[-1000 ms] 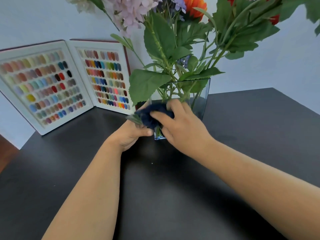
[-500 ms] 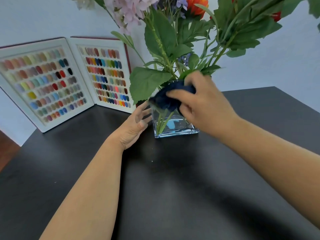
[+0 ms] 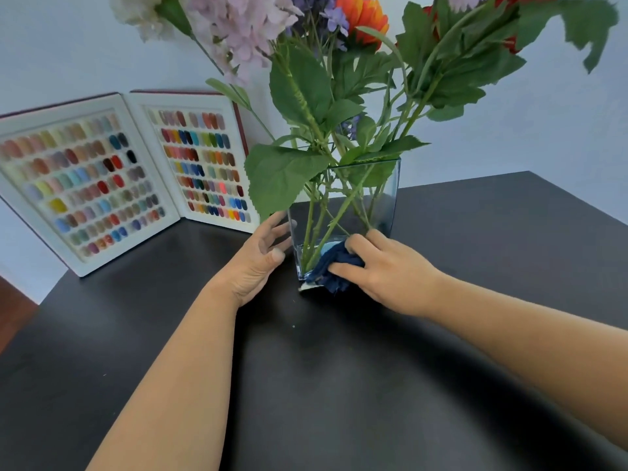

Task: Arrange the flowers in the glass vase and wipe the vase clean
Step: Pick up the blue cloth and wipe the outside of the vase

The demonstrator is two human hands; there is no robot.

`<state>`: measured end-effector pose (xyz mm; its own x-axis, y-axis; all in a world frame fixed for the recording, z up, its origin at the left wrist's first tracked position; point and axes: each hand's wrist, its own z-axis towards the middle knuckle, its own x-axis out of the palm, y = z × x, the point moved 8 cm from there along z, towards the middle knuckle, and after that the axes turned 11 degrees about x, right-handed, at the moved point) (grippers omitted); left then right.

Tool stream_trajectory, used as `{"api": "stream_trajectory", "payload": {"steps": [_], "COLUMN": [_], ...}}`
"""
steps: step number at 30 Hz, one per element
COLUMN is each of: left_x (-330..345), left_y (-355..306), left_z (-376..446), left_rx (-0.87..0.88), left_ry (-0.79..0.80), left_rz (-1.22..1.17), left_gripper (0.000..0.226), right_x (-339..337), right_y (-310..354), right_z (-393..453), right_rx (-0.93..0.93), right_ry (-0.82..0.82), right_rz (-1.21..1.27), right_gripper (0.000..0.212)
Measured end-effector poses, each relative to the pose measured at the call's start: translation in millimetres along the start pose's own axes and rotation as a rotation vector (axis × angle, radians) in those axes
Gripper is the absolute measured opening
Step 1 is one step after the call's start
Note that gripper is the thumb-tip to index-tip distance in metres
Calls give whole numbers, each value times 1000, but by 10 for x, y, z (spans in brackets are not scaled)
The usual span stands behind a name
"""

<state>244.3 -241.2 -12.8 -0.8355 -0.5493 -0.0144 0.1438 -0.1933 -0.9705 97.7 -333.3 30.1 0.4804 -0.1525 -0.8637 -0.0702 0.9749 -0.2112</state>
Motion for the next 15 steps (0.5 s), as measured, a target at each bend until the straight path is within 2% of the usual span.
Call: {"api": "stream_trajectory", "payload": {"steps": [3, 10, 15], "left_x": [1, -19, -38], "left_y": [13, 12, 31], "left_z": [-3, 9, 6], "left_rx": [-4, -13, -6], "left_ry": [6, -4, -19], "left_rz": [3, -47, -40], "left_gripper": [152, 140, 131], "right_x": [-240, -873, -559], "right_y": [-112, -485, -437], "right_z": [101, 312, 100], "right_rx": [8, 195, 196], "right_ry": [-46, -338, -290], "right_rz": [41, 103, 105], "right_gripper": [38, 35, 36]}}
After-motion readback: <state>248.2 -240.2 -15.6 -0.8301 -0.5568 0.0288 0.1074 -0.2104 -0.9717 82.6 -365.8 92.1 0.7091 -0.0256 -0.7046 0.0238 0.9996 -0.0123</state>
